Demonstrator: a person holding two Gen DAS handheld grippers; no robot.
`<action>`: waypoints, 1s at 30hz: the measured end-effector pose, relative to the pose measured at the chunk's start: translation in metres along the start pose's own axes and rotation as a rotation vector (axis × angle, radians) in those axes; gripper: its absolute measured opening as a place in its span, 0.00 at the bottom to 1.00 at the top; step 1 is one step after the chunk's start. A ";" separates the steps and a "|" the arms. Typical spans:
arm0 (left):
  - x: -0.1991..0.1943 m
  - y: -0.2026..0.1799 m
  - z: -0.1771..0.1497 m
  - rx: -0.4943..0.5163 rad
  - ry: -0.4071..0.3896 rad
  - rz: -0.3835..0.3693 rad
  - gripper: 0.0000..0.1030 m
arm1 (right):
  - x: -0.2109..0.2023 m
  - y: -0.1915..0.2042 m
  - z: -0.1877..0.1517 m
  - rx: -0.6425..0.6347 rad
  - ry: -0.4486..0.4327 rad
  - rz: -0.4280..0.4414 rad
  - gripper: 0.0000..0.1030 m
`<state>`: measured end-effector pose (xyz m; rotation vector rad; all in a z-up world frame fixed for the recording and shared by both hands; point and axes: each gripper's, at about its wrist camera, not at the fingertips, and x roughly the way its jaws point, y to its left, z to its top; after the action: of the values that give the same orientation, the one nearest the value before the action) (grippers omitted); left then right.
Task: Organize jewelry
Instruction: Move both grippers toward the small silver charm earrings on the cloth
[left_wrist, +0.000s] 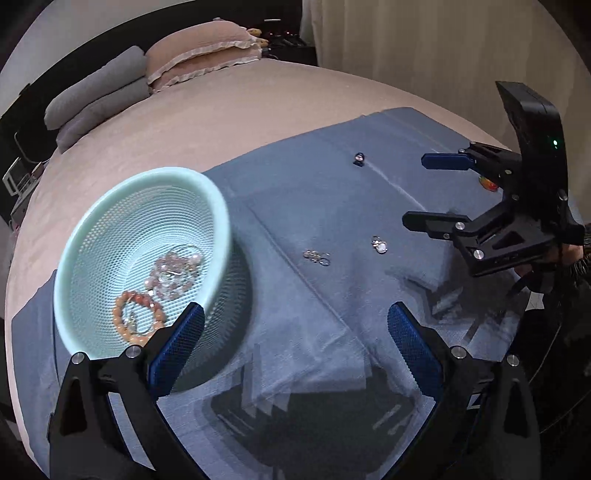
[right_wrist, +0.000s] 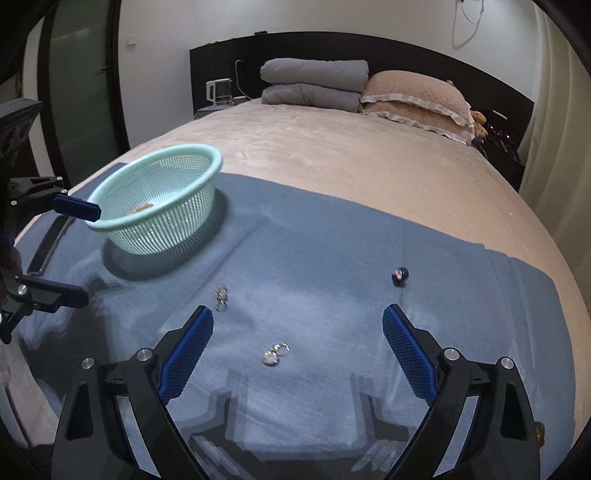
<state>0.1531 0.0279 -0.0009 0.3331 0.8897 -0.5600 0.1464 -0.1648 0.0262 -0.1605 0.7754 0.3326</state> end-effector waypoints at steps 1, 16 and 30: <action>0.006 -0.006 0.001 0.014 0.001 -0.002 0.94 | 0.002 -0.005 -0.004 0.014 0.004 0.004 0.86; 0.084 -0.038 0.018 0.230 -0.031 0.119 0.89 | 0.050 -0.009 -0.032 0.017 0.058 0.017 0.85; 0.097 -0.063 0.009 0.371 0.011 0.109 0.59 | 0.057 -0.002 -0.036 0.006 0.101 0.078 0.56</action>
<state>0.1702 -0.0587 -0.0761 0.7172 0.7705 -0.6218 0.1612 -0.1632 -0.0398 -0.1427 0.8840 0.3990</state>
